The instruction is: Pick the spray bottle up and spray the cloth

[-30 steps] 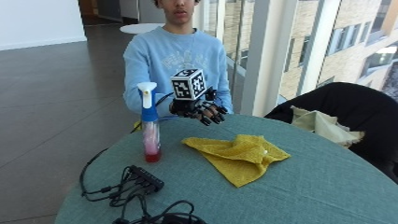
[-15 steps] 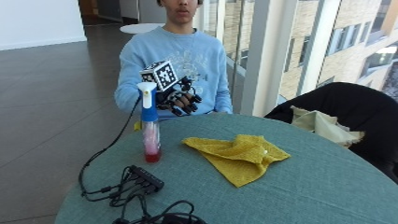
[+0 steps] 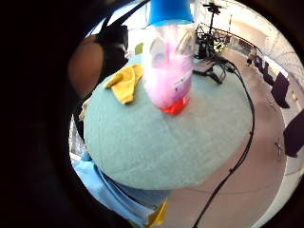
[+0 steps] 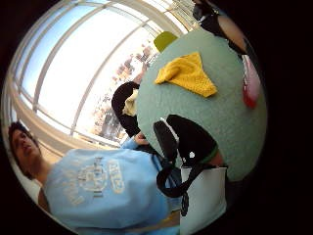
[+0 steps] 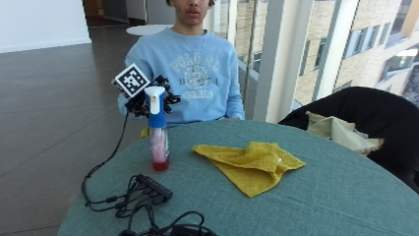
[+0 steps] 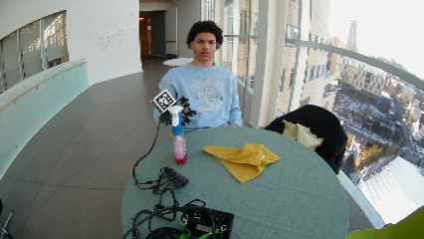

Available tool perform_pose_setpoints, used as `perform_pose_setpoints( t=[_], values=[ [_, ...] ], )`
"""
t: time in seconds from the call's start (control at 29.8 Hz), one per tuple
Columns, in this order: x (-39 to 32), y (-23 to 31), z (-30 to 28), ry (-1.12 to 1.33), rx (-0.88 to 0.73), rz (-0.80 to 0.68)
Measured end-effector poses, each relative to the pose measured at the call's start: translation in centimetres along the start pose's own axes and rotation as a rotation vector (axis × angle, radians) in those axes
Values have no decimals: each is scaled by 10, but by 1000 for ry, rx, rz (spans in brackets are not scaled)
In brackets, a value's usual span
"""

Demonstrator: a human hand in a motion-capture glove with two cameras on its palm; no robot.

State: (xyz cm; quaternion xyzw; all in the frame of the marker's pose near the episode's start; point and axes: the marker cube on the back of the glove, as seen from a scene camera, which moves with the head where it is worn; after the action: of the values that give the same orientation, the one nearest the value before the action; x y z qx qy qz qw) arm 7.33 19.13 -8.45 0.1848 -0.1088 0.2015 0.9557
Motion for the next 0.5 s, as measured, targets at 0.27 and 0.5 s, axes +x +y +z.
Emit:
perform_pose_setpoints(
  t=[0.27, 0.5],
  values=[
    [36, -14, -8, -112, 183, 62],
    [64, -28, -2, -157, 239, 237]
  ],
)
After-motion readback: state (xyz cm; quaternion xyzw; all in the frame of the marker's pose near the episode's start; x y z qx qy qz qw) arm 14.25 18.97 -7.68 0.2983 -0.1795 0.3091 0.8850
